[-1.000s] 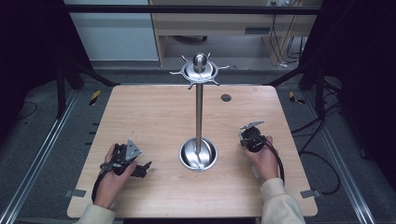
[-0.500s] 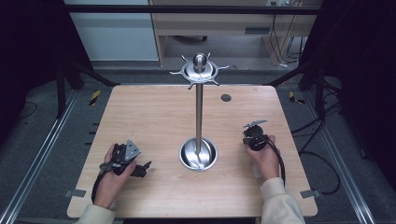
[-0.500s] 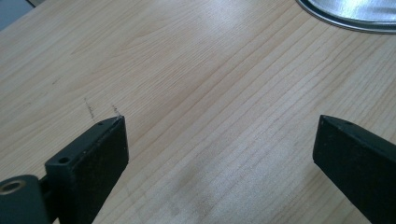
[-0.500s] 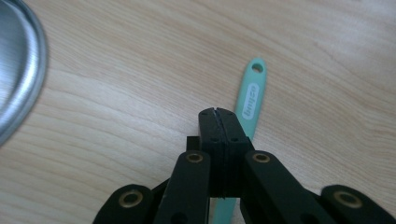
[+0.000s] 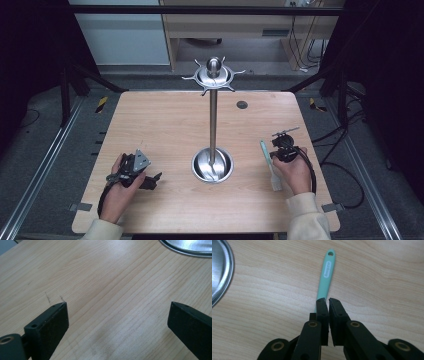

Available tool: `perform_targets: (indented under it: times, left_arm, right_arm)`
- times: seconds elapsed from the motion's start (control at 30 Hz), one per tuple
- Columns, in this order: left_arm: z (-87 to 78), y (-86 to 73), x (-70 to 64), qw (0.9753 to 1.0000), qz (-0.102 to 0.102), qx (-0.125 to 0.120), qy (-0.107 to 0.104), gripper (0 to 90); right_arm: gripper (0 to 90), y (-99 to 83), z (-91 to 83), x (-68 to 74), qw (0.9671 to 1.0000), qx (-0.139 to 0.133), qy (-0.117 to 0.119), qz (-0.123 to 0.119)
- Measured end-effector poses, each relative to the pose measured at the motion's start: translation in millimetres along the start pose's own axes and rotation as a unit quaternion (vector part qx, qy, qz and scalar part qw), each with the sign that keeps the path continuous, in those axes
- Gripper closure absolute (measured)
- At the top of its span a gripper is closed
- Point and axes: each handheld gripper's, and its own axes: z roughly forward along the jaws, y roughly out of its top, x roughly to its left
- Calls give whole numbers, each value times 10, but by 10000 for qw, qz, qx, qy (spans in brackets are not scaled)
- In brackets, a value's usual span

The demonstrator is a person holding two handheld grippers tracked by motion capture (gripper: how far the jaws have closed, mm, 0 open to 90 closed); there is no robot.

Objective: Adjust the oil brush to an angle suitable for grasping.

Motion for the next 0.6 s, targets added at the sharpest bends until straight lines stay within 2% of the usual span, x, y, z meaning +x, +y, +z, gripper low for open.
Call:
perform_targets:
  times: [0.3,0.6]
  left_arm:
    - [0,2,-1,10000,7,1,-8,31]
    - [0,5,-11,10000,18,-1,-27,31]
  right_arm:
    - [713,-9,2,30,9995,271,61,133]
    - [680,5,68,101,9980,622,76,98]
